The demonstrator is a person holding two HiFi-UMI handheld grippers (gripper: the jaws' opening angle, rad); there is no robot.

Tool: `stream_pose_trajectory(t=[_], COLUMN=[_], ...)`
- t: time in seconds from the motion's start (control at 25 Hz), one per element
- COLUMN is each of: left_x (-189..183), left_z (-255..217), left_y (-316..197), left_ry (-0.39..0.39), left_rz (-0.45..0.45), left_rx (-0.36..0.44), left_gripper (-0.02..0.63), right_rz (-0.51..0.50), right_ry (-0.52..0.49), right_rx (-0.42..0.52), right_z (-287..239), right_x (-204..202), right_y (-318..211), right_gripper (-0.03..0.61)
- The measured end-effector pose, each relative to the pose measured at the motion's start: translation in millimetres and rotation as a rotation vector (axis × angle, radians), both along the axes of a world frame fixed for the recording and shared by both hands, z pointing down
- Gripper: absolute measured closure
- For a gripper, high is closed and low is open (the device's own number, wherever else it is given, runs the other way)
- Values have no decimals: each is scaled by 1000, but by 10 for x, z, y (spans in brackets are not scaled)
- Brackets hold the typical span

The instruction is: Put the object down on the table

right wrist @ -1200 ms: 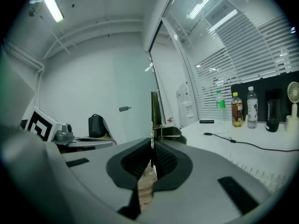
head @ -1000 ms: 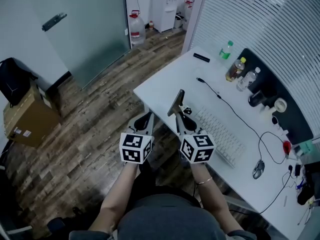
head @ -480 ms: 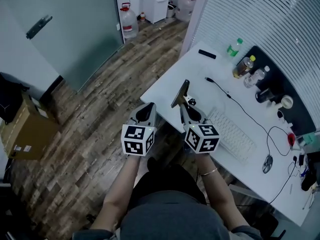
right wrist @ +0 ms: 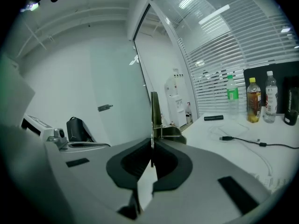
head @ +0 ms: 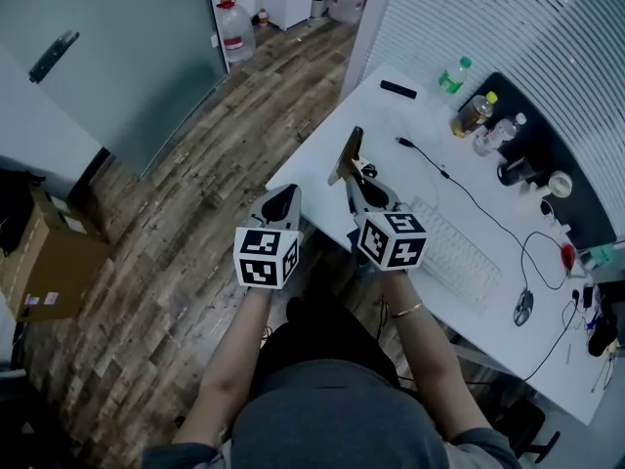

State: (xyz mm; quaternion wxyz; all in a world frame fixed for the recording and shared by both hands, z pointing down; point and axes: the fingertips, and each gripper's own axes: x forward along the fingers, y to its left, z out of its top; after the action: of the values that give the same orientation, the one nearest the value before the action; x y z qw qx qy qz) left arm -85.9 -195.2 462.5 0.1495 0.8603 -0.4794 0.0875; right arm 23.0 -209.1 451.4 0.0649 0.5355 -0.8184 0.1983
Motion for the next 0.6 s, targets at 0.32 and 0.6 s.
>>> stream_pose_trajectory(t=[0.32,0.6], left_x=[39,96], left_z=[67,191], left_y=[-246,-468], left_ry=[-21,-36], left_rz=[2,-3], left_rx=[-18,-47], left_gripper=[591,591], right_rz=[13,34], right_ry=[-107,-198], right_rx=[-97,-176], right_z=[234,448], right_x=[33,139], right_y=[-283,-543], right_gripper=[572,572])
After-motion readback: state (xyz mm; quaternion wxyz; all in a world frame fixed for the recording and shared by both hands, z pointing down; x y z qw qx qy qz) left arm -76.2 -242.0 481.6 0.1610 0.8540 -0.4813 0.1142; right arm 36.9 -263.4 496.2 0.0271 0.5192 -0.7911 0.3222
